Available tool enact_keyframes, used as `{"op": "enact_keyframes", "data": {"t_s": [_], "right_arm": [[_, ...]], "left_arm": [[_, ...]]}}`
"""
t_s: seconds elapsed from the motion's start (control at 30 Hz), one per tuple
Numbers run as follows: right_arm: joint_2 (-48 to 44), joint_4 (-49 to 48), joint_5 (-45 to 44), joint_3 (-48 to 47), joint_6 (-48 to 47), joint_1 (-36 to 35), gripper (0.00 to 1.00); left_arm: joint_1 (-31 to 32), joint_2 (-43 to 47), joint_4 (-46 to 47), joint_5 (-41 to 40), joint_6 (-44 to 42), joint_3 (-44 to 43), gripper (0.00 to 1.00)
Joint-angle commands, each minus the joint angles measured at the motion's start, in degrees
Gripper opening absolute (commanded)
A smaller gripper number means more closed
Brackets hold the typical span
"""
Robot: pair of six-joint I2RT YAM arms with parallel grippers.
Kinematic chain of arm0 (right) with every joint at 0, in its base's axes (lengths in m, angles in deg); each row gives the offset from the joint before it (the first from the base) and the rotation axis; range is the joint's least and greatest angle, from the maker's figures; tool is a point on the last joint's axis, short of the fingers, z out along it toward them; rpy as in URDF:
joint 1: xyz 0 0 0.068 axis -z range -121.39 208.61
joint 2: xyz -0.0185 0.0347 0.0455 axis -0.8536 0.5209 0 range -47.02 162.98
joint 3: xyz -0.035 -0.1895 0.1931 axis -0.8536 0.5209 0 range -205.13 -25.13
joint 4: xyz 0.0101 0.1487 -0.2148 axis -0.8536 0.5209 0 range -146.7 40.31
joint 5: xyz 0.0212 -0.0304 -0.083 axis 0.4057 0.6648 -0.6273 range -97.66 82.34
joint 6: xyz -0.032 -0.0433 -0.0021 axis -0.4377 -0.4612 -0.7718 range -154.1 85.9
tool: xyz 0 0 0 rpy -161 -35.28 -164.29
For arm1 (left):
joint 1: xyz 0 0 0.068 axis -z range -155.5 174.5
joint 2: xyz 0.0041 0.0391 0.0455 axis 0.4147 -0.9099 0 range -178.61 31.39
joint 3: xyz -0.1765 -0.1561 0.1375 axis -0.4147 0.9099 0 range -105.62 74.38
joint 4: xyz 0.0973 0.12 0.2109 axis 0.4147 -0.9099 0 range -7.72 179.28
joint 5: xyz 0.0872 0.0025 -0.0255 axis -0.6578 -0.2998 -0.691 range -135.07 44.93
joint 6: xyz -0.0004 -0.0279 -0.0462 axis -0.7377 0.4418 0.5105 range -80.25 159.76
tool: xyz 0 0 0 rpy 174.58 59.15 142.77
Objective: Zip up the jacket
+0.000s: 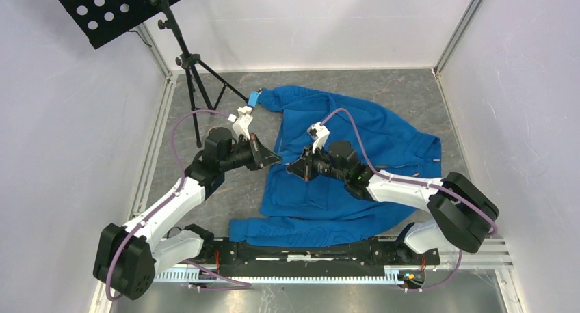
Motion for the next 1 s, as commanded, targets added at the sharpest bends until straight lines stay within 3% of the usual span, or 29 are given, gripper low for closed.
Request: {"op": "enact_keyframes", "data": {"t_s": [0.0,0.07,0.33,0.47,0.67,0.97], "right_arm": [[0.07,2.19,1.06,-0.98,-1.95,-0.41,0.0],[-0.08,1.82,1.44,-1.4,-0.85,-0.46,0.0],[1.28,-2.06,4.47,-1.87,3.29,-0.5,0.0],[0.94,-2.3,4.5,-1.88,3.28,-0.46,0.0],[1.02,-2.68,4.36,-2.5,4.23,-0.5,0.0],[0.76,-4.33,5.28,-3.14,6.6,-0.4,0.0]], "left_arm": [[-0.85,0.43,3.42,1.13,-2.66,-0.22,0.02],[-0.8,-0.67,3.98,2.17,-2.83,-0.41,0.04],[-0.79,-4.23,8.51,5.61,-0.28,0.62,0.4],[-0.84,-5.16,9.99,6.15,0.41,1.17,0.51],[-0.74,-5.92,11.73,6.99,0.85,2.3,0.56],[-0.67,-7.21,10.63,6.75,0.08,2.33,0.46]]}}
